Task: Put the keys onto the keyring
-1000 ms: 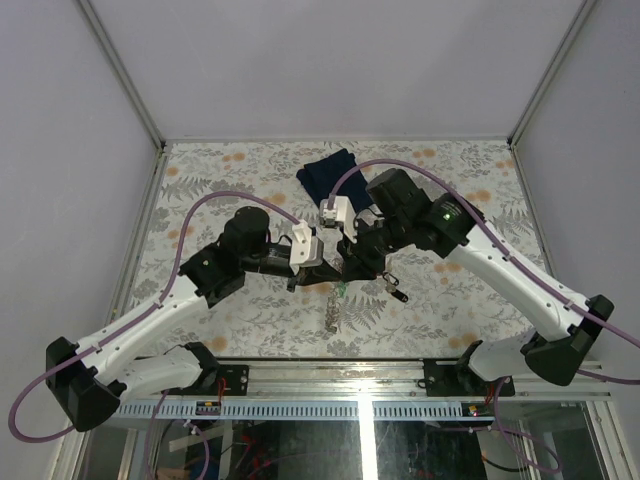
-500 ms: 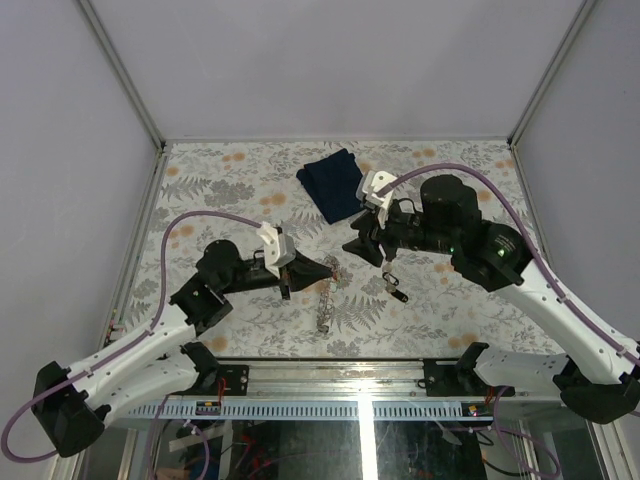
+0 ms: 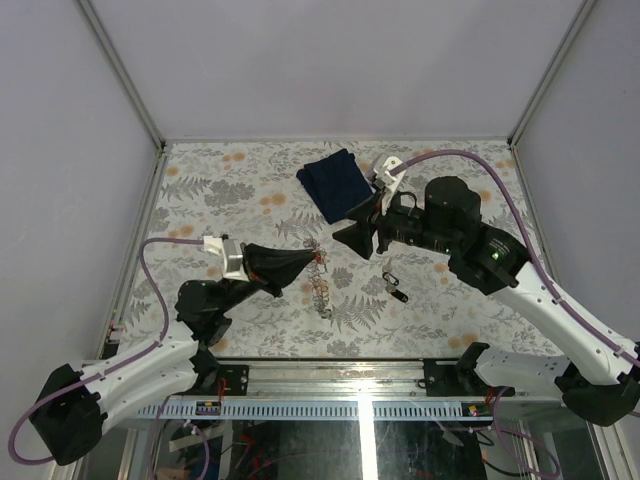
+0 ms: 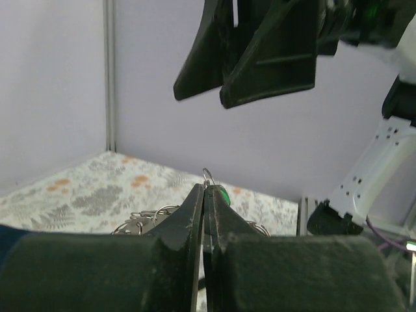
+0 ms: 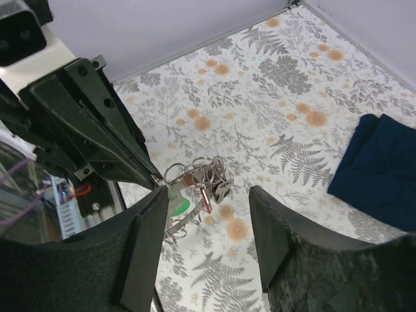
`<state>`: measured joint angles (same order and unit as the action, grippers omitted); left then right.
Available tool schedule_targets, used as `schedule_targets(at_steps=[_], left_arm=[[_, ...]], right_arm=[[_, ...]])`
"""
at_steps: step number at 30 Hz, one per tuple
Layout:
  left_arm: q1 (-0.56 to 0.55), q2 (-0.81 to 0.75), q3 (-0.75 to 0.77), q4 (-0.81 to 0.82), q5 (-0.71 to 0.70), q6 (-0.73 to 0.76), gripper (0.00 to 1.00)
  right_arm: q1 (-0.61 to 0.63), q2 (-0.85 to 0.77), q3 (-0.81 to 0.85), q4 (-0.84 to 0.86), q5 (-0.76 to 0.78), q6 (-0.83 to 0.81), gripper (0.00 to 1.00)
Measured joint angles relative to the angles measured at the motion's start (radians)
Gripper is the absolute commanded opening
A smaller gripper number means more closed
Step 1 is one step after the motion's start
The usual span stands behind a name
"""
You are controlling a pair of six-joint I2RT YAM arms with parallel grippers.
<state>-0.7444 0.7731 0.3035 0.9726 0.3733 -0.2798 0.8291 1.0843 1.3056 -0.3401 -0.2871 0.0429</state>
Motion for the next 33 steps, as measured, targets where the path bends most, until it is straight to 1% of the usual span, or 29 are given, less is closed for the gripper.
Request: schedule_targets(at_steps=[5,11,14,18,26,31,33], left_arm=[[0.0,0.001,-0.048,0.206,-0.067,-0.027,0.0],[0.0,0.002,-0.053,0.314,-0.101,-0.029,0.0],[0.0,0.002,-0.053,0.328,-0.106,-0.029,0.0],[0.0,0.002,-0.052,0.331,-0.106,-0.027,0.0],[0.0,0.003,-0.052,0.328,-0.104,-0.019,0.0],[0.0,0.009,-0.051,0.317,-0.104,-0.015,0.0],[0.0,0.01,-0.051,0.315,-0.104,-0.014,0.0]], right_arm=[[0.0,0.03,0.012,0.048,0.001,0.143,0.57],[0.0,0.067,0.013,0.106,-0.013,0.333,0.58],[0.0,0.074,0.013,0.142,-0.039,0.403,0.57],[0.0,0.084,0.013,0.193,-0.095,0.46,0.53],[0.0,0.154,0.013,0.204,-0.198,0.489,0.5],[0.0,0.172,0.013,0.195,-0.243,0.489,0.41],[0.0,0.172,0.013,0.195,-0.254,0.488,0.35]])
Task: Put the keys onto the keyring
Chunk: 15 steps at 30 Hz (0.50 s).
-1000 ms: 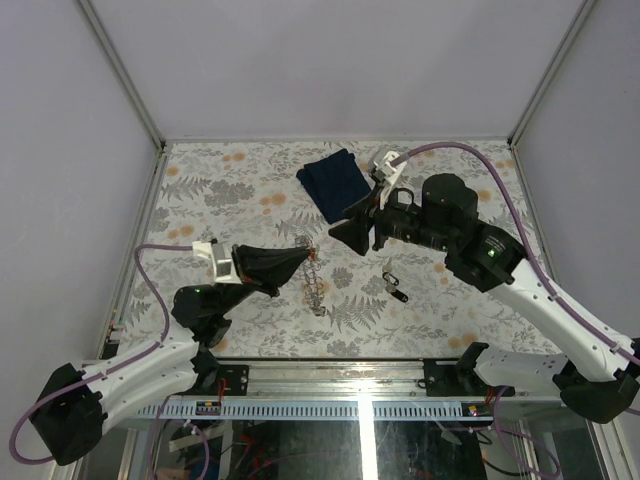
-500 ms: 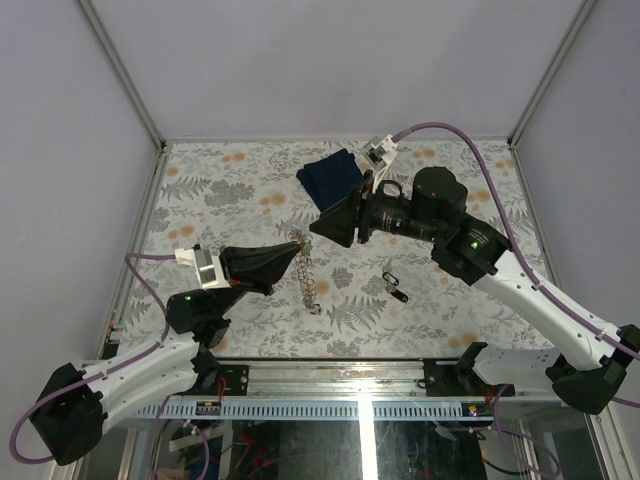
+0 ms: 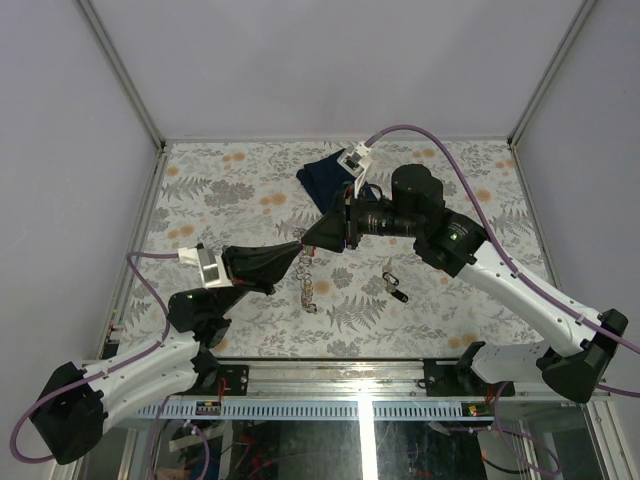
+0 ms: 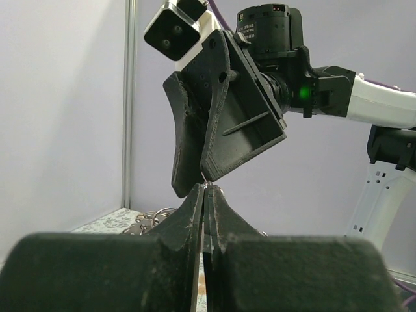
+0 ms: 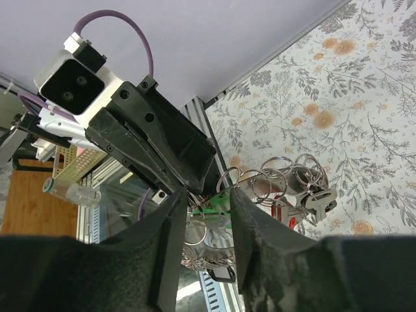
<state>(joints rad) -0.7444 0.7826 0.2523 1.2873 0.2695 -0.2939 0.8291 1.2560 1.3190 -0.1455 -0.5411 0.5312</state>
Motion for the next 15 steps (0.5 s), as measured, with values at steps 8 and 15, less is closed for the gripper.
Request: schedule_targets(at_steps=[8,15], left_arm=[[0.0,0.003,0.002,-0.015,-0.001,0.004,0.0],[0.001,0.009,0.005,-0.032,-0.003,0.016,0.0]], right_arm=[[0.0,0.0,0.001,-0.004,-0.011,-0.009,0.11],[0.0,-0.007,0.007,-0.031,0.006,-0.035,0.0]])
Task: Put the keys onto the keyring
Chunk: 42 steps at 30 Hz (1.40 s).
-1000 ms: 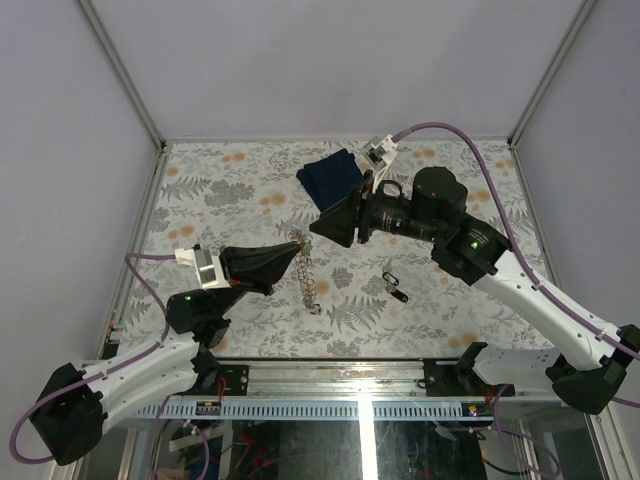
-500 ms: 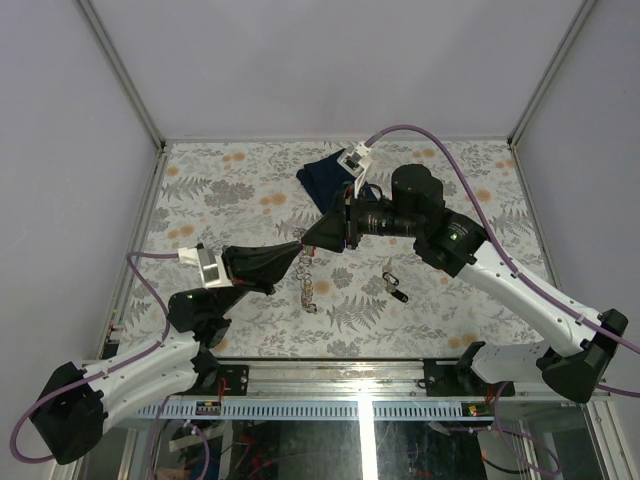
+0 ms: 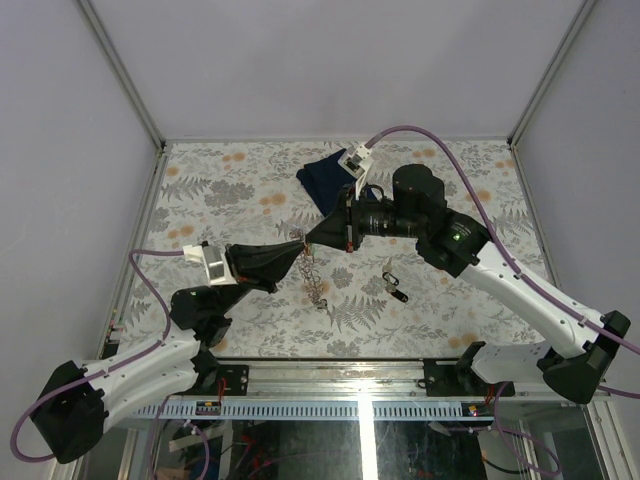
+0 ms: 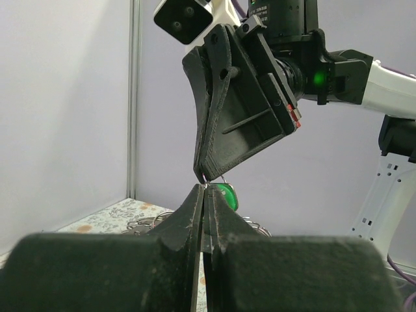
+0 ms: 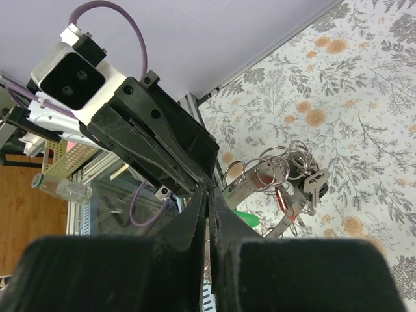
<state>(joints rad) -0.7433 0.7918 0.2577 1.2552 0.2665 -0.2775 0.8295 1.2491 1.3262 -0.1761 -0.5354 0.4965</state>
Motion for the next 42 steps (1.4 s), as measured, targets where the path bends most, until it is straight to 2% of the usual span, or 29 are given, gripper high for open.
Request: schedule_targets(at_steps=[14,26,38,40,42], left_arm=[[0.0,0.0,0.01,-0.039,-0.001,0.033,0.0],[0.0,-0.003,0.013,-0.044,0.0,0.044,0.0],[0.0,-0.019,0.023,-0.028,0.002,0.047,0.0],[0.0,-0.019,0.023,-0.028,0.005,0.047,0.0],[0.0,-0.019,0.023,-0.028,0.007,0.047,0.0]], right_arm=[[0.002,-0.003,0.018,-0.088,0.064,-0.052,0.0],[0.002,-0.003,0.018,-0.105,0.071,-0.055,0.16],[0.002,-0.003,0.008,-0.113,0.075,-0.055,0.16],[0.002,-0.003,0.005,-0.111,0.084,-0.062,0.19],[0.002,-0.009,-0.003,-0.11,0.106,-0.08,0.27]])
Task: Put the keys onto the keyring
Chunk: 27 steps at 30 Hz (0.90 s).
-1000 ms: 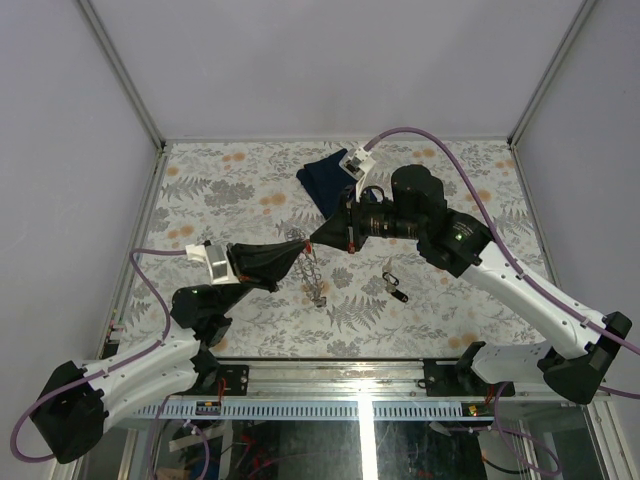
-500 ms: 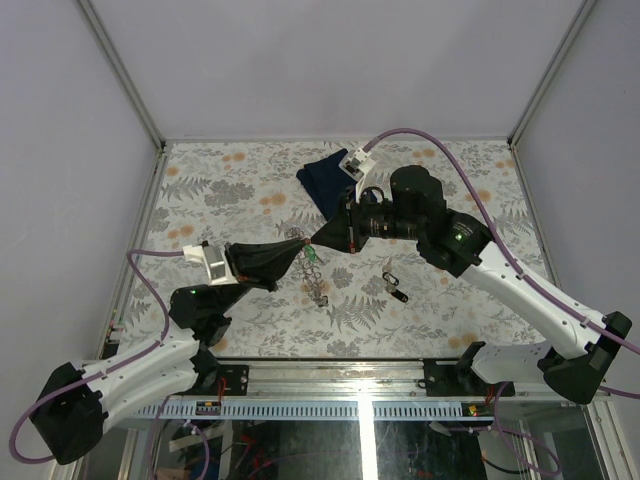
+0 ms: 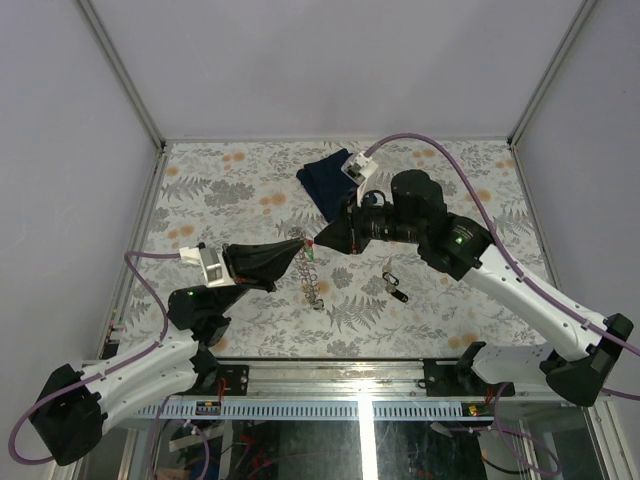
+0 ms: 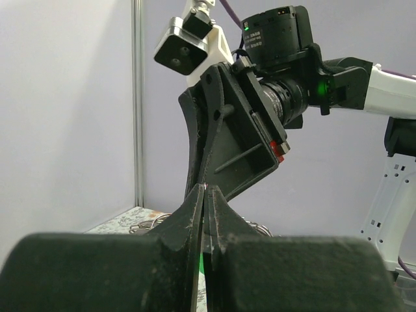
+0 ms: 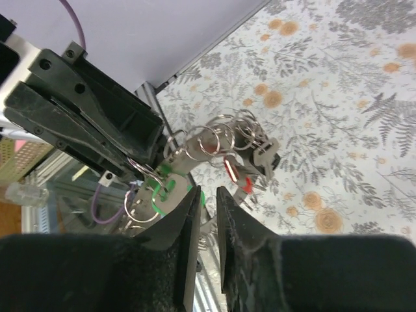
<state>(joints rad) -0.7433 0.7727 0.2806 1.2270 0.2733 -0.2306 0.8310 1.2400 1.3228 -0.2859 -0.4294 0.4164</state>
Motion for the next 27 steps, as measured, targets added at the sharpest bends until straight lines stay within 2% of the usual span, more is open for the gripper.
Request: schedule_targets(at_steps=[4,9,14,17,23,27], left_arm=[[0.0,0.0,0.0,0.0,0.01,0.0,0.0],[0.0,0.002,0.014,0.0,0.045,-0.002,0.0],[0.0,0.021,0.047,0.019,0.099,-0.02,0.0],[0.0,0.036,0.06,0.033,0.133,-0.033,0.0],[0.0,0.041,0.064,0.04,0.166,-0.042,0.0],[0.0,0.041,0.064,0.04,0.172,-0.041,0.0]], right_arm=[[0.0,-0.065,-0.074,0.052,0.024,-0.064,0.4],[0.0,-0.22,-0.251,0.255,0.013,-0.171,0.46],[0.0,-0.3,-0.395,0.537,-0.044,-0.235,0.46],[0.0,-0.293,-0.404,0.608,-0.069,-0.237,0.45],[0.0,-0.25,-0.362,0.628,-0.122,-0.182,0.42],[0.0,-0.223,-0.329,0.581,-0.146,-0.12,0.38]])
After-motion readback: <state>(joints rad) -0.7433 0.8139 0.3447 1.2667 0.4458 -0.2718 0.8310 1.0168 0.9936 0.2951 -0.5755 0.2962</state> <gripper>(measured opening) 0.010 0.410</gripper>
